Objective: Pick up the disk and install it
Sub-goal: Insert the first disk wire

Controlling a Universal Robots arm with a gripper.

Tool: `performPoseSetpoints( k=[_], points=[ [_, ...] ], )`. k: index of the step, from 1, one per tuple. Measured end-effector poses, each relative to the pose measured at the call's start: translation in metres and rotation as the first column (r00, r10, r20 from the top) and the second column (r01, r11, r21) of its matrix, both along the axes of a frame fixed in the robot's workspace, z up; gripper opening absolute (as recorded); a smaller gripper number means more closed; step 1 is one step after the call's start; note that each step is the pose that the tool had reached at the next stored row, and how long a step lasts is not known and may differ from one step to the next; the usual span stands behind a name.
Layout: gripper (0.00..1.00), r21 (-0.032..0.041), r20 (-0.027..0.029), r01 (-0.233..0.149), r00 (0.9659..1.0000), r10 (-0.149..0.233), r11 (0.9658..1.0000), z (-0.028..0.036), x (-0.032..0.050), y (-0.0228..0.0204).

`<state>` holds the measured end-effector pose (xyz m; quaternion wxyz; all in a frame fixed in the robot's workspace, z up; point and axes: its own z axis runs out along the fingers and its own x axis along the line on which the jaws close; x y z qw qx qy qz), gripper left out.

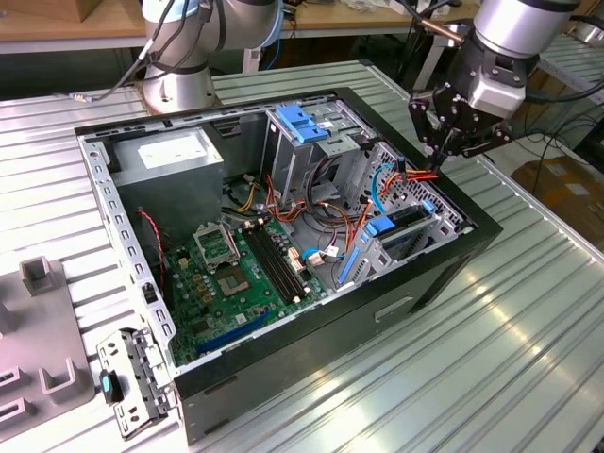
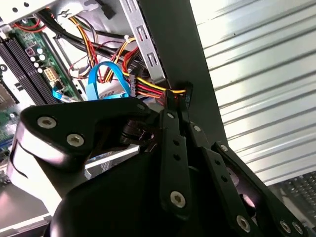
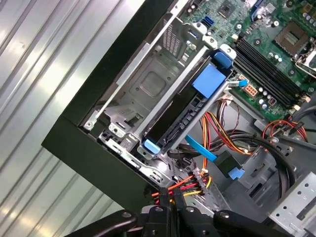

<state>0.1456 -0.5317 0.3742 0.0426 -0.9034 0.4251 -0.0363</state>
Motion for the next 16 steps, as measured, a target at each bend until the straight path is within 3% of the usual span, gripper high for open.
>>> performPoseSetpoints(
  k=[3,4,7,10,14,16],
  points=[
    [0.18,0.0,0.0001,-0.03,0.9995,0.03,0.9995,-0.0003,0.0033,0.0],
    [0.25,0.0,0.0,-0.035,0.9994,0.035,0.9994,-0.0002,0.0042,0.0],
    [0.25,-0.0079,0.0006,-0.039,0.9992,0.039,0.9992,-0.0003,0.0057,0.0002],
    [0.25,-0.0086,0.0007,-0.059,0.9983,0.059,0.9982,-0.0002,0.0073,0.0002],
    [0.25,-0.0086,0.0007,-0.123,0.9924,0.123,0.9923,-0.0003,0.0115,0.0002],
    [0.25,-0.0087,0.0006,-0.16,0.9872,0.16,0.9871,-0.0002,0.0123,0.0002]
  ],
)
